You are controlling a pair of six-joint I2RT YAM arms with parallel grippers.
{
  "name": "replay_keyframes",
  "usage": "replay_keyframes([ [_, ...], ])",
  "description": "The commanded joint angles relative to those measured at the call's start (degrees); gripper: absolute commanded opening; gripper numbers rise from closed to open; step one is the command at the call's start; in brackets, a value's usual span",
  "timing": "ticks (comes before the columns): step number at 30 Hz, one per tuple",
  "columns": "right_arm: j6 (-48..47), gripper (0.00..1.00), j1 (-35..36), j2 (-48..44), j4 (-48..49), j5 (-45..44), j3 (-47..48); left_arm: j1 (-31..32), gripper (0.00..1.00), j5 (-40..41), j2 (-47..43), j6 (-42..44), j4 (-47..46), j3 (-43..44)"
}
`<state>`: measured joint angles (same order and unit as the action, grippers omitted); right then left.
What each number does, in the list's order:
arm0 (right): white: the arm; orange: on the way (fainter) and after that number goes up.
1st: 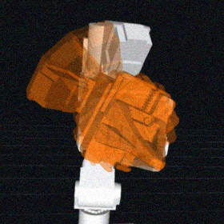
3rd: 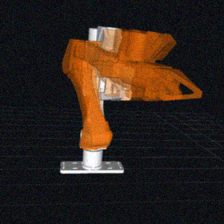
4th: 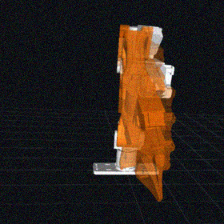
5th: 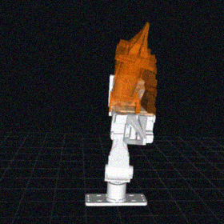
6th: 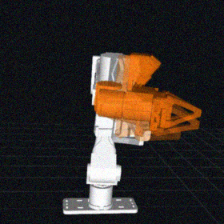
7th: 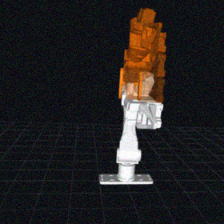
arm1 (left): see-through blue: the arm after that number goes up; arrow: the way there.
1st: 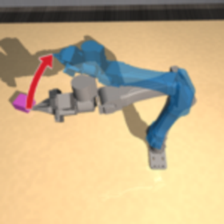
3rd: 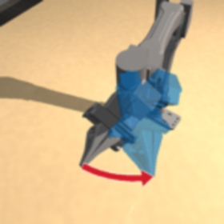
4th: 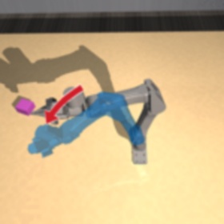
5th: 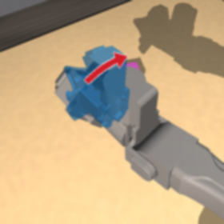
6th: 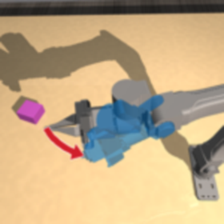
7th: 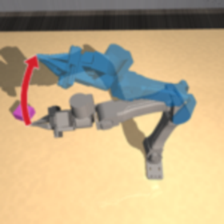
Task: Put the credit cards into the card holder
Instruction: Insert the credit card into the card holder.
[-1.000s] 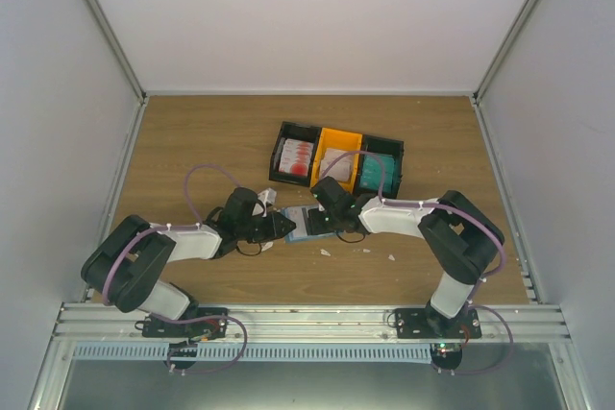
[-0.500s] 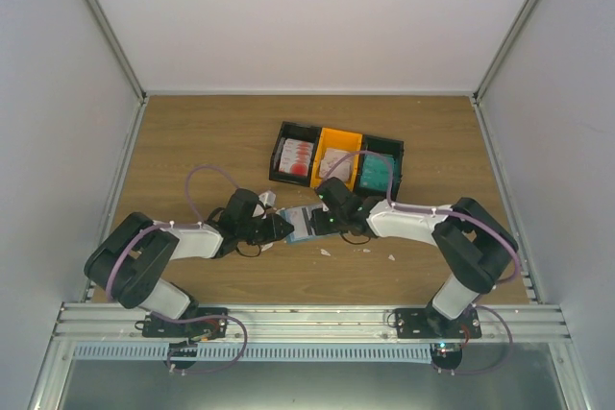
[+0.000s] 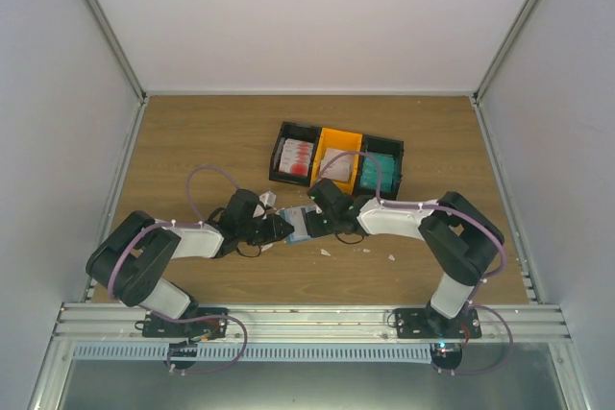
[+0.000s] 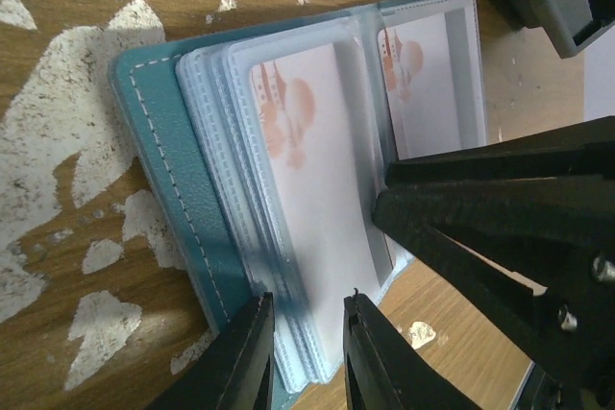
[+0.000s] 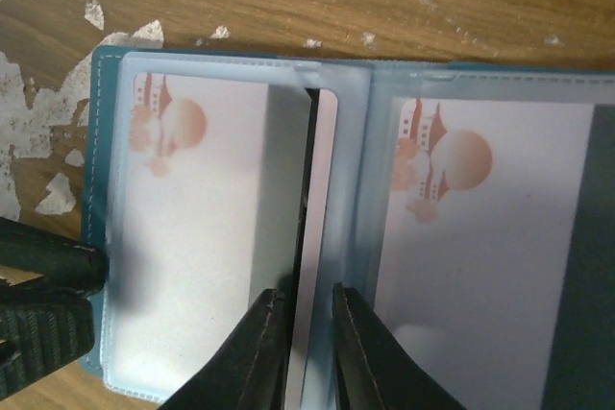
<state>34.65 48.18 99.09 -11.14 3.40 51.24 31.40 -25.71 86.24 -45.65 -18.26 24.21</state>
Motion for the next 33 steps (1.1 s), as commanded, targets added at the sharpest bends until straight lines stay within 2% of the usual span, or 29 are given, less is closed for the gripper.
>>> replay_keyframes([
  [1,1.5,0.13,0.29,3.17,-5.0,-5.45,0.06,-0.07,0.25,-0.39,-1.06,0.62,-2.17,0.84],
  [6,2.24,0.08,0.33,3.98,-5.02,-5.22,-0.7,-0.1,0.28,0.31,-1.89,0.99,-1.45,0.8],
  [12,2.26,0.04,0.3,4.33,-4.5,-4.62,-1.02,-0.14,0.25,-0.5,-2.5,0.87,-1.97,0.92],
  [21,2.43,0.03,0.34,4.28,-3.51,-3.84,-1.57,-0.11,0.23,-0.45,-2.37,0.71,-1.21,1.45],
  [24,2.43,0.03,0.32,4.04,-3.57,-3.8,-1.58,-0.15,0.27,0.67,-2.2,0.33,-0.48,1.42],
  [30,1.4,0.11,0.38,-0.35,-5.4,-5.25,-0.37,-0.12,0.29,-0.01,-1.95,0.14,-0.85,1.37],
  [33,-0.04,0.21,0.43,-2.91,-6.61,-5.32,0.88,-0.1,0.27,-0.14,-1.74,0.04,-1.13,1.48],
])
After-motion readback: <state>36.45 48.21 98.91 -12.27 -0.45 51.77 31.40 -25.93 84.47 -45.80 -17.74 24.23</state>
